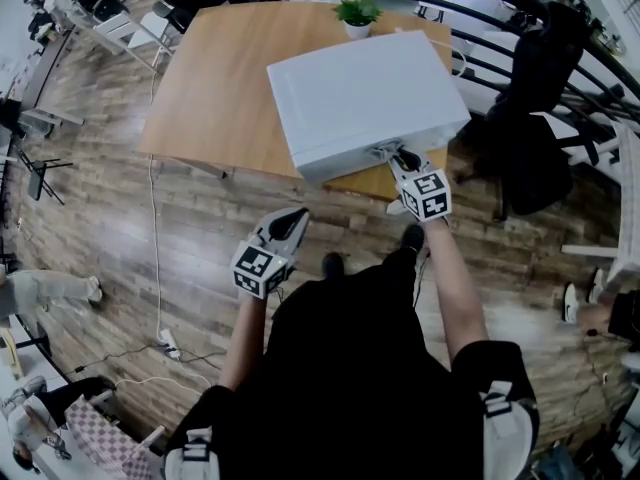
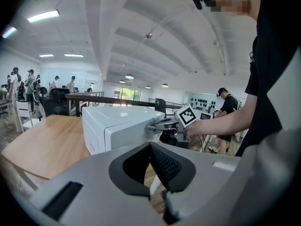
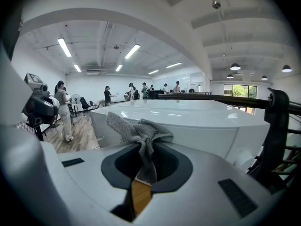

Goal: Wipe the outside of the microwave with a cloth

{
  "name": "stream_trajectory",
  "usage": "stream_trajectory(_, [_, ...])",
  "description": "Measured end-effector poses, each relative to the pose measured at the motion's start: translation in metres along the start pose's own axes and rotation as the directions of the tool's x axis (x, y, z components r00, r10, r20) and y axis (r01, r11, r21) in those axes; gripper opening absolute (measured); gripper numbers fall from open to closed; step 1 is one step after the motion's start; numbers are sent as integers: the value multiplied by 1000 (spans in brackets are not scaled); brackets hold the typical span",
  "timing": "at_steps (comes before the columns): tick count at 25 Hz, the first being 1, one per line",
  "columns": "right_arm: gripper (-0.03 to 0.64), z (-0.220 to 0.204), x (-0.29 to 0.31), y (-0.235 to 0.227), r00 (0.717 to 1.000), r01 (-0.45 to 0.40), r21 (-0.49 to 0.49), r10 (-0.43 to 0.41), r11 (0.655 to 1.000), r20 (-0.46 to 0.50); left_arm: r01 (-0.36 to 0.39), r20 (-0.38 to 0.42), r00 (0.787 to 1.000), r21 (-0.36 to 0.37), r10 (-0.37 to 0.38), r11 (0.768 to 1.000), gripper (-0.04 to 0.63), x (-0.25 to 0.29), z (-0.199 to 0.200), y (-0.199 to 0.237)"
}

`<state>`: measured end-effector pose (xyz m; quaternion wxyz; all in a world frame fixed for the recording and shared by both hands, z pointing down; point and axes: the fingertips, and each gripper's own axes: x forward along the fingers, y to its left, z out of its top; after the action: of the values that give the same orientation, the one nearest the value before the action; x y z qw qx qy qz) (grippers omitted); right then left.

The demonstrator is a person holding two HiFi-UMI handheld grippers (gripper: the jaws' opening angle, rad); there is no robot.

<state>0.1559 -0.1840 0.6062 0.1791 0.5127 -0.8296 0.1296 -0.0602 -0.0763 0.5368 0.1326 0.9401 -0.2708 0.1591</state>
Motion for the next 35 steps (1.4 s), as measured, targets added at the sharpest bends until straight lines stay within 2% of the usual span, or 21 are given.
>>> stream_trajectory(14, [40,-4,-21,-48,995,99,42,-100,994,8,2,3,1000,-12,-2,1000,-1,1,-2,-1])
stream_trajectory(27, [40,-15,-43,-103,979,206,90,-206,974,-15,9,-15,1000,-10,-9,1000,0,4,-5,-9])
stream_trajectory(35, [40,-24,-42,-112,976,216,98,-215,972,-21,13,-26,1000,-13,-13,1000,0,6,-10,-12])
